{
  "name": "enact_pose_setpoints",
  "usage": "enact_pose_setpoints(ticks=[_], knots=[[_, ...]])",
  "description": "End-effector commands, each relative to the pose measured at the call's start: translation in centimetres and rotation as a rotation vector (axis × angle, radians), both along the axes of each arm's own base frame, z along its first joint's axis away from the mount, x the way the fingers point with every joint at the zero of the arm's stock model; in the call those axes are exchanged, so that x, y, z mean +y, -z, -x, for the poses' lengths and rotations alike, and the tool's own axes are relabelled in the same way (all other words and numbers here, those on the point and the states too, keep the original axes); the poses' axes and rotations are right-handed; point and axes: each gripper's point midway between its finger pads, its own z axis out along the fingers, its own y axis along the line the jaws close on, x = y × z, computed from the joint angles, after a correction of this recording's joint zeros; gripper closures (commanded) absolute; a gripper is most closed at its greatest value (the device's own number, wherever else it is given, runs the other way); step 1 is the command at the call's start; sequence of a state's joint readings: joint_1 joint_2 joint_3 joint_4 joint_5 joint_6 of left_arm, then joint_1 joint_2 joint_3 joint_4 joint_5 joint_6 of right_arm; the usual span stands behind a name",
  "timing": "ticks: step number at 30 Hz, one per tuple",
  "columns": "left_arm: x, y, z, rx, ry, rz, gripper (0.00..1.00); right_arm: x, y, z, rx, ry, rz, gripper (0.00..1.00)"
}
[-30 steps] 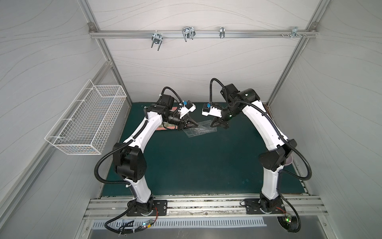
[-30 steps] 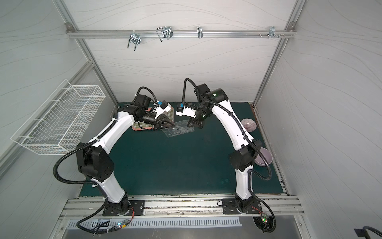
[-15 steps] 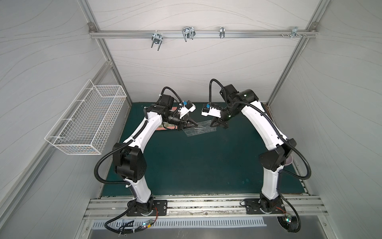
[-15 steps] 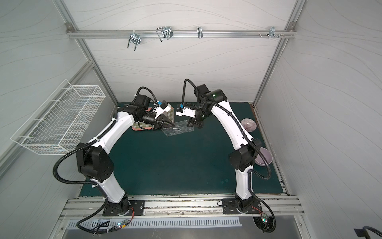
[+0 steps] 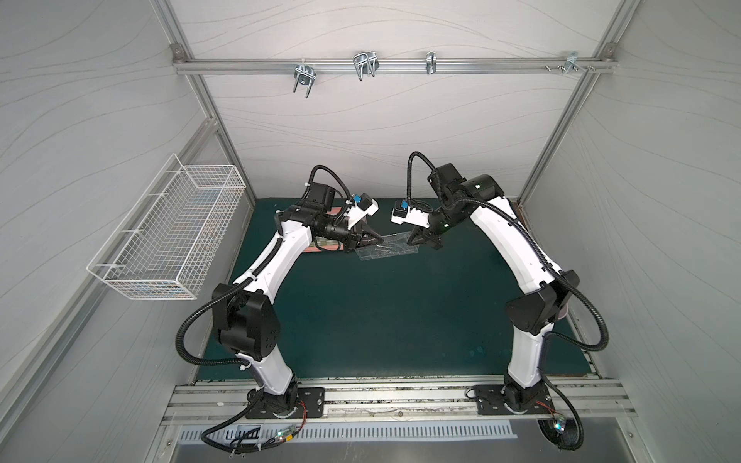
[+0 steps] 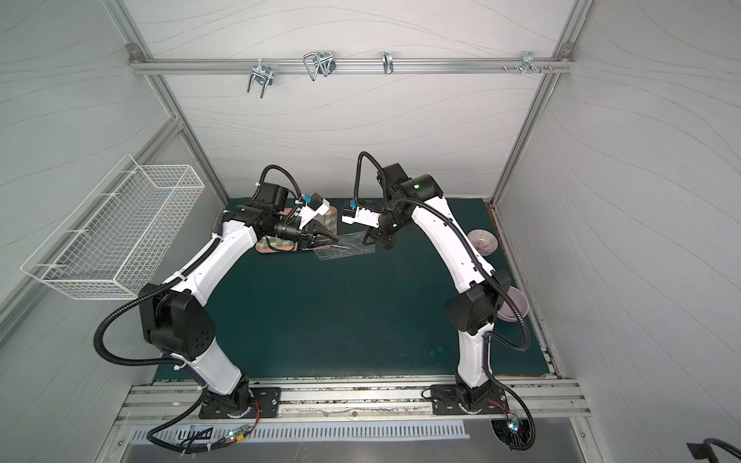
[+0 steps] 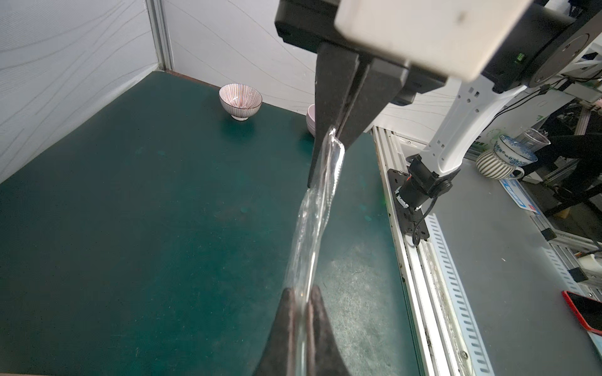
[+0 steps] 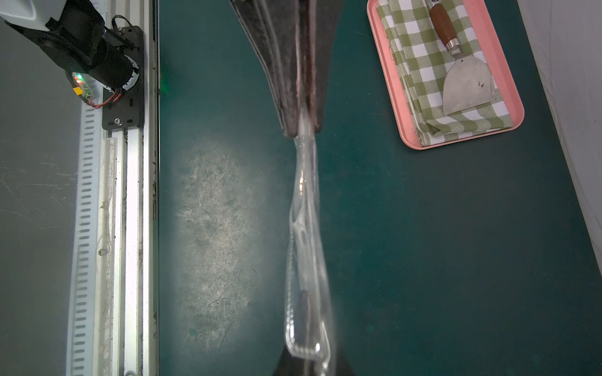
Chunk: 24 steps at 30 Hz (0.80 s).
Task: Open the ruler set and take out the ruler
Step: Pick up the ruler set bag from the center of the board.
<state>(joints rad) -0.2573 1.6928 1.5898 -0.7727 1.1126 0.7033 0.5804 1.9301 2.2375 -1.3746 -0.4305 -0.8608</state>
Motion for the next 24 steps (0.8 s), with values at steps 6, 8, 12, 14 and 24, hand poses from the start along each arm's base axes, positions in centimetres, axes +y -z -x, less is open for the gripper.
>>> enact_pose_setpoints(ticks=[6,8,12,14,24], knots=[[-0.2,-2.6,0.5,-0.106,0.016,0.045,1.0,-0.3,-0.5,0.1,-0.01,0.023,-0.007,0.9],[-0.2,-2.7,0.5,-0.107,0.013,0.051,1.0,-0.3,-0.6,0.0,-0.01,0.031,-0.011,0.84],[-0.2,-3.1,0.6,-0.11,0.015,0.062,1.0,0.0,-0.8,-0.1,0.003,0.04,-0.034,0.71],[-0.2,-3.1,0.5,-0.114,0.01,0.063,1.0,0.2,-1.2,-0.2,0.004,0.051,-0.057,0.55],[-0.2,-2.7,-0.4,-0.119,-0.035,0.062,1.0,-0.5,-5.6,-1.5,-0.012,0.119,-0.297,0.01]])
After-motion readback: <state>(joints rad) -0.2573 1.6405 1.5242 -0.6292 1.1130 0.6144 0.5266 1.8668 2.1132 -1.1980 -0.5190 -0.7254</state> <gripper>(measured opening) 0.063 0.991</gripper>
